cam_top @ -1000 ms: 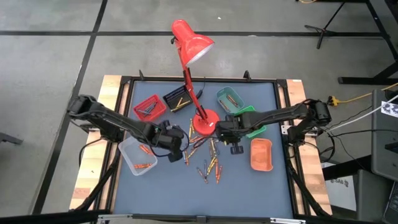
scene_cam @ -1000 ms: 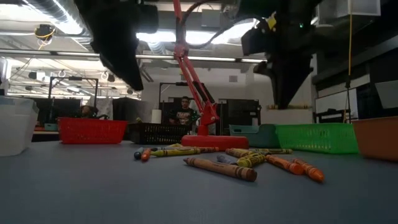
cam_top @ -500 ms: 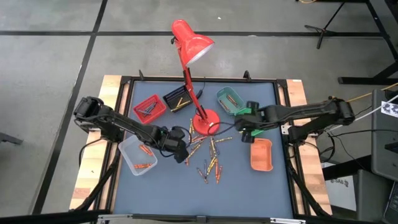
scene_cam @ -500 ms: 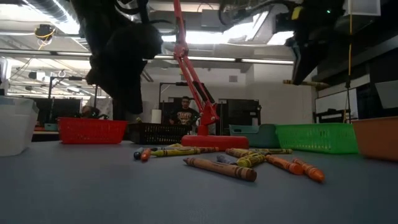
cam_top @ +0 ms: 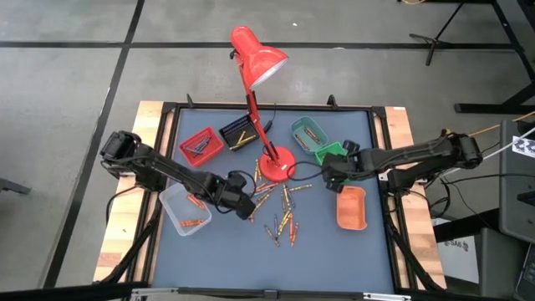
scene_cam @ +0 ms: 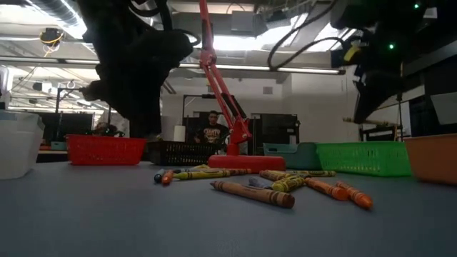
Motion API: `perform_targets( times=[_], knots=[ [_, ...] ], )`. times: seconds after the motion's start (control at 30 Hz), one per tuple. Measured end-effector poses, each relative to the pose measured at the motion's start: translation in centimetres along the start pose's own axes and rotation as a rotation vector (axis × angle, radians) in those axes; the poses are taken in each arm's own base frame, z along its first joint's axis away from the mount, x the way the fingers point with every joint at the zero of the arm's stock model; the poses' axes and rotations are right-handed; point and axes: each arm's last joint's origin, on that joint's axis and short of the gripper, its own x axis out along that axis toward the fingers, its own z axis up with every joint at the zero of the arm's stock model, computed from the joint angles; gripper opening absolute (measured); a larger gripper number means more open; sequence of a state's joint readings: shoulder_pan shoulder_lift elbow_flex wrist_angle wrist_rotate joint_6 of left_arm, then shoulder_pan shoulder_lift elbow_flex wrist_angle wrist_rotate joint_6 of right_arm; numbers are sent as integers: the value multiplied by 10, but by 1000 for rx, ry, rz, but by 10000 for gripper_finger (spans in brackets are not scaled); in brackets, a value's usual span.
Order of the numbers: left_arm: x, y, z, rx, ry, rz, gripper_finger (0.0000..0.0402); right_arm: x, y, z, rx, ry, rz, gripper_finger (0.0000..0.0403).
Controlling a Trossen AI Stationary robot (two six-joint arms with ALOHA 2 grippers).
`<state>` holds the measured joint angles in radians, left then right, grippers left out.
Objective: Sort crayons
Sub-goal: Put the yellow crayon into the middle right green bin
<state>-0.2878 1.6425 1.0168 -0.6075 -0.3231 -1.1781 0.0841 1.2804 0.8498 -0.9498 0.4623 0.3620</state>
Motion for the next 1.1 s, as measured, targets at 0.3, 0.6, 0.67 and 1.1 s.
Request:
perform_targets(
  times=[0.3, 0.6, 0.67, 1.1],
  knots=[
    [1, -3, -6, -77, 0, 1, 84, 6, 3, 1, 20, -44, 15, 19],
    [1, -5, -9, -132, -2, -14, 84, 5, 4, 3, 29, -63, 22, 45],
    [3, -7, -9, -151, -6, -21, 84, 5, 4, 3, 31, -66, 23, 69],
    [46, -12, -18, -157, 8, 32, 84, 5, 5, 5, 38, -81, 29, 147]
  ],
)
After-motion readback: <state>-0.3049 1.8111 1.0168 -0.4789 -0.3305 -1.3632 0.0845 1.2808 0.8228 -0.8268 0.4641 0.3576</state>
